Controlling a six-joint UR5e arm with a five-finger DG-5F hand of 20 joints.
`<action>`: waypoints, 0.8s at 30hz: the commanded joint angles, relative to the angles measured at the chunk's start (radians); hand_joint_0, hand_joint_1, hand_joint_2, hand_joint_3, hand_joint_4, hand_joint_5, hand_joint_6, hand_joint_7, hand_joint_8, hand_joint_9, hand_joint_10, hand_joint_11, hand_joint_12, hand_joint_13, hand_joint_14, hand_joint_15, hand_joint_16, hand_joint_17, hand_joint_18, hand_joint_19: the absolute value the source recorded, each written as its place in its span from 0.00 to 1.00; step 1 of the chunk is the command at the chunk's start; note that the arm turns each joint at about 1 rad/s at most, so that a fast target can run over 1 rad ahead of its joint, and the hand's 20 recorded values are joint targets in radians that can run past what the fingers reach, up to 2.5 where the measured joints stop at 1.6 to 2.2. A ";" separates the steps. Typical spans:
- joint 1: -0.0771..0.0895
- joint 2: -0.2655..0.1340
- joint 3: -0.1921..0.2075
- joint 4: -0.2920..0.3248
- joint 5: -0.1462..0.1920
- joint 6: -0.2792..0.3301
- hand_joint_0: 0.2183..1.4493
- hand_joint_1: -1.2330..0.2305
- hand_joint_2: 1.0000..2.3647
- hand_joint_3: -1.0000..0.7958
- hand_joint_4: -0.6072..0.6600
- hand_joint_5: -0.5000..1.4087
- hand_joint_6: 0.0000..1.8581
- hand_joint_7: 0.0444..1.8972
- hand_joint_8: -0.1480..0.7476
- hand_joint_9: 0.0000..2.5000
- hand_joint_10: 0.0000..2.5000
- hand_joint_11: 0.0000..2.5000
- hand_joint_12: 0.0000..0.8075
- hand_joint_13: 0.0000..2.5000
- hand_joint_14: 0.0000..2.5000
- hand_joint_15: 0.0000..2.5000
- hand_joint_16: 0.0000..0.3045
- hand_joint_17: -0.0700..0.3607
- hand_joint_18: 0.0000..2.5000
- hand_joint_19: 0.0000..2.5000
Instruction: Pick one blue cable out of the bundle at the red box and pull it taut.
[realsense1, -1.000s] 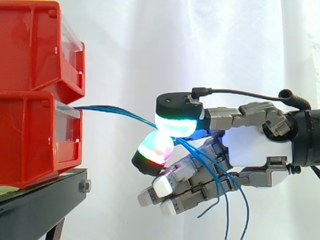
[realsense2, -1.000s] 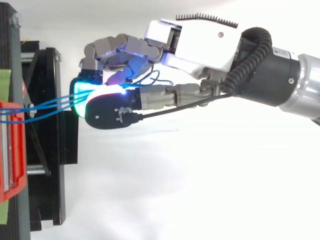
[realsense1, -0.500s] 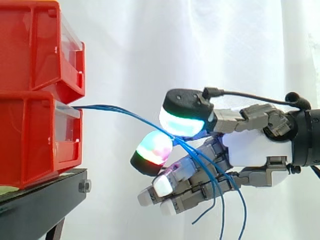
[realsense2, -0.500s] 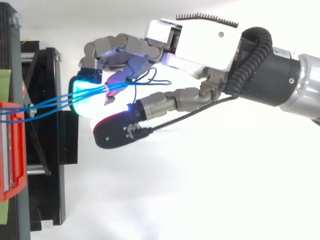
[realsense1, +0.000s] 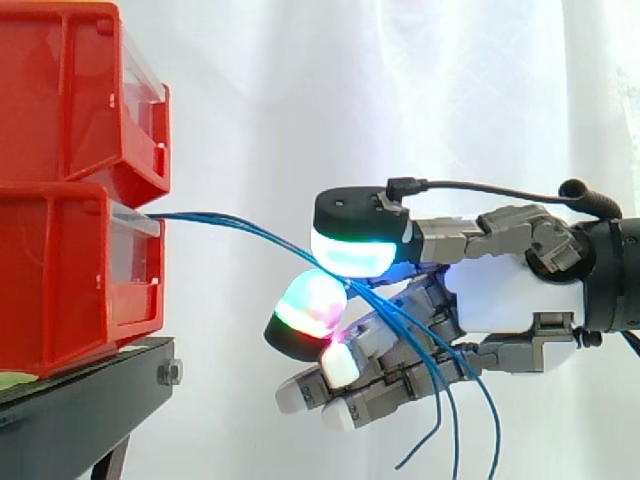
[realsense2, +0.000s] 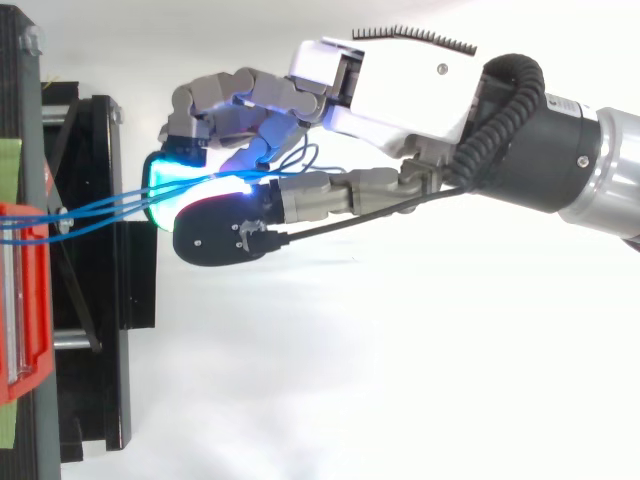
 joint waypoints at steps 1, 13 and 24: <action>0.000 0.000 0.001 0.000 0.000 -0.010 0.30 0.38 0.01 0.43 0.68 0.25 0.33 0.65 0.48 0.41 0.00 0.18 0.41 0.18 0.00 0.06 0.15 0.40 0.18 0.10; 0.000 0.000 0.001 0.003 0.000 -0.035 0.23 0.37 0.00 0.31 0.64 0.24 0.36 0.60 0.48 0.39 0.00 0.17 0.43 0.17 0.00 0.06 0.16 0.42 0.18 0.10; -0.002 0.000 0.027 0.000 0.000 -0.058 0.30 0.46 0.01 0.39 0.68 0.25 0.32 0.67 0.48 0.43 0.01 0.18 0.40 0.18 0.00 0.06 0.15 0.40 0.18 0.11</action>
